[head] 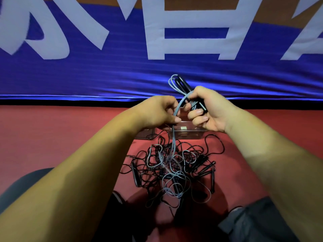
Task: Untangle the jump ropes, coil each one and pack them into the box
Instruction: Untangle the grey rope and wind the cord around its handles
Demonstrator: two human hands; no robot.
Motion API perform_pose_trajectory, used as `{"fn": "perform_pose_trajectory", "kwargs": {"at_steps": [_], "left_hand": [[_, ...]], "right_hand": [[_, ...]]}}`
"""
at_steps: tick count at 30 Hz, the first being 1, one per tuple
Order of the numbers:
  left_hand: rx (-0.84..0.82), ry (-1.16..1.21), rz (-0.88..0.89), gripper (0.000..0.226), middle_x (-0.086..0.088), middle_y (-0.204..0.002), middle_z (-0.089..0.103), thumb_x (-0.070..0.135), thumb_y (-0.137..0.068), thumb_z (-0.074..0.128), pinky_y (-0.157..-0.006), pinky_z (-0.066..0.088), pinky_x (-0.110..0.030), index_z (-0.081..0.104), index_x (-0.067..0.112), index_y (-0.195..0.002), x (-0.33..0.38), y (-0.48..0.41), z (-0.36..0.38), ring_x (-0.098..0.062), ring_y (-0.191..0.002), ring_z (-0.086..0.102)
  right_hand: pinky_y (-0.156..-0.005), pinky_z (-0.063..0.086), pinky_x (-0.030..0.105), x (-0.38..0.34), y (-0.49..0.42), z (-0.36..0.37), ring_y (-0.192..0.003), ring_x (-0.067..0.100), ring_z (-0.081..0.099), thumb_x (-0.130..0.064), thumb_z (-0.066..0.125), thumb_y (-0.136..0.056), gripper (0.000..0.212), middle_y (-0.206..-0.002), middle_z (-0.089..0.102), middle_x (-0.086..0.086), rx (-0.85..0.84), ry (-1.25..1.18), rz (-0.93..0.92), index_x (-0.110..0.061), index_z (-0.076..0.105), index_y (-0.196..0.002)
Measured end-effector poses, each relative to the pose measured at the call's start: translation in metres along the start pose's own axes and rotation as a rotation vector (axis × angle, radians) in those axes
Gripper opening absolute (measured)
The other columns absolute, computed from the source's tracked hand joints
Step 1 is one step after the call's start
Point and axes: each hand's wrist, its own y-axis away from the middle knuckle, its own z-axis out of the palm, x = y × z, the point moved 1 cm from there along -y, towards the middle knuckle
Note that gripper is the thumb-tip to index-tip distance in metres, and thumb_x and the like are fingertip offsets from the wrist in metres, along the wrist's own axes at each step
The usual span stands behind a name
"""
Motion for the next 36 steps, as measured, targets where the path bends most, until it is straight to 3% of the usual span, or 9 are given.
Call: {"fn": "perform_pose_trajectory", "kwargs": {"at_steps": [5, 10, 13, 15, 18, 22, 27, 32, 36], "left_hand": [[0.05, -0.245, -0.017, 0.003, -0.002, -0.081, 0.077, 0.023, -0.091, 0.081, -0.082, 0.062, -0.038, 0.078, 0.021, -0.091, -0.009, -0.005, -0.005, -0.014, -0.071, 0.068], [0.139, -0.404, -0.025, 0.012, 0.006, -0.069, 0.069, 0.035, -0.091, 0.08, -0.065, 0.049, -0.026, 0.076, 0.024, -0.085, -0.014, -0.012, -0.007, -0.007, -0.058, 0.057], [0.192, -0.476, 0.004, 0.015, 0.005, -0.079, 0.072, 0.035, -0.091, 0.079, -0.069, 0.046, -0.027, 0.081, 0.021, -0.099, -0.016, -0.015, -0.007, -0.009, -0.07, 0.062], [0.182, -0.418, 0.042, 0.015, 0.005, -0.09, 0.077, 0.03, -0.091, 0.079, -0.082, 0.052, -0.029, 0.08, 0.021, -0.103, -0.017, -0.017, -0.009, -0.01, -0.085, 0.069], [0.09, -0.373, 0.196, 0.008, 0.01, -0.093, 0.072, 0.008, -0.095, 0.07, -0.075, 0.049, -0.021, 0.074, 0.015, -0.097, -0.018, -0.009, -0.02, 0.001, -0.072, 0.06], [-0.056, -0.061, 0.219, 0.013, -0.013, -0.12, 0.074, -0.001, -0.089, 0.073, -0.089, 0.06, -0.032, 0.073, 0.001, -0.101, -0.013, 0.0, -0.032, -0.018, -0.107, 0.073], [-0.032, -0.245, 0.23, 0.02, -0.004, -0.09, 0.079, 0.0, -0.08, 0.081, -0.084, 0.06, -0.039, 0.078, 0.018, -0.088, 0.007, 0.005, -0.026, -0.027, -0.089, 0.074], [0.144, -0.56, 0.28, 0.019, 0.01, -0.091, 0.074, 0.014, -0.082, 0.081, -0.076, 0.055, -0.027, 0.08, 0.028, -0.094, 0.015, 0.006, -0.023, -0.002, -0.08, 0.067], [0.206, -0.723, 0.289, 0.026, 0.011, -0.097, 0.072, 0.016, -0.088, 0.072, -0.077, 0.05, -0.026, 0.076, 0.03, -0.11, 0.011, 0.003, -0.017, -0.008, -0.086, 0.061]], "right_hand": [[-0.035, 0.012, 0.015, -0.001, 0.004, 0.002, -0.047, 0.002, 0.022, -0.043, 0.058, -0.1, 0.025, -0.074, 0.047, -0.005, -0.005, 0.045, 0.004, -0.023, 0.047, -0.089], [-0.033, 0.012, 0.015, 0.003, 0.007, 0.008, -0.042, 0.002, 0.022, -0.035, 0.054, -0.104, 0.02, -0.073, 0.047, -0.003, -0.061, 0.097, 0.002, -0.02, 0.047, -0.094], [-0.033, 0.011, 0.015, 0.006, 0.011, 0.011, -0.043, 0.001, 0.02, -0.032, 0.05, -0.106, 0.023, -0.072, 0.044, -0.003, -0.126, 0.163, 0.026, -0.017, 0.046, -0.089], [-0.035, 0.008, 0.014, 0.008, 0.016, 0.013, -0.042, 0.0, 0.02, -0.031, 0.048, -0.105, 0.027, -0.067, 0.042, -0.005, -0.206, 0.219, 0.06, -0.017, 0.046, -0.082], [-0.036, 0.007, 0.015, 0.006, 0.026, 0.011, -0.04, -0.002, 0.021, -0.034, 0.05, -0.101, 0.037, -0.058, 0.04, -0.008, -0.405, 0.385, 0.149, -0.019, 0.057, -0.068], [-0.037, 0.009, 0.014, 0.005, 0.035, 0.006, -0.037, -0.002, 0.025, -0.03, 0.049, -0.1, 0.044, -0.055, 0.047, -0.006, -0.53, 0.595, 0.339, -0.018, 0.064, -0.061], [-0.041, 0.012, 0.014, 0.016, 0.027, 0.004, -0.042, 0.006, 0.026, -0.019, 0.062, -0.102, 0.01, -0.073, 0.053, 0.009, -0.375, 0.725, 0.391, -0.014, 0.054, -0.105], [-0.041, 0.029, 0.021, 0.019, 0.005, 0.001, -0.046, 0.016, 0.037, -0.027, 0.06, -0.101, 0.024, -0.07, 0.064, 0.006, -0.055, 1.004, 0.145, -0.005, 0.064, -0.094], [-0.064, 0.062, 0.054, 0.02, -0.012, -0.008, -0.058, 0.033, 0.066, -0.045, 0.05, -0.092, 0.047, -0.081, 0.079, 0.014, 0.213, 1.16, -0.018, -0.005, 0.073, -0.086]]}}
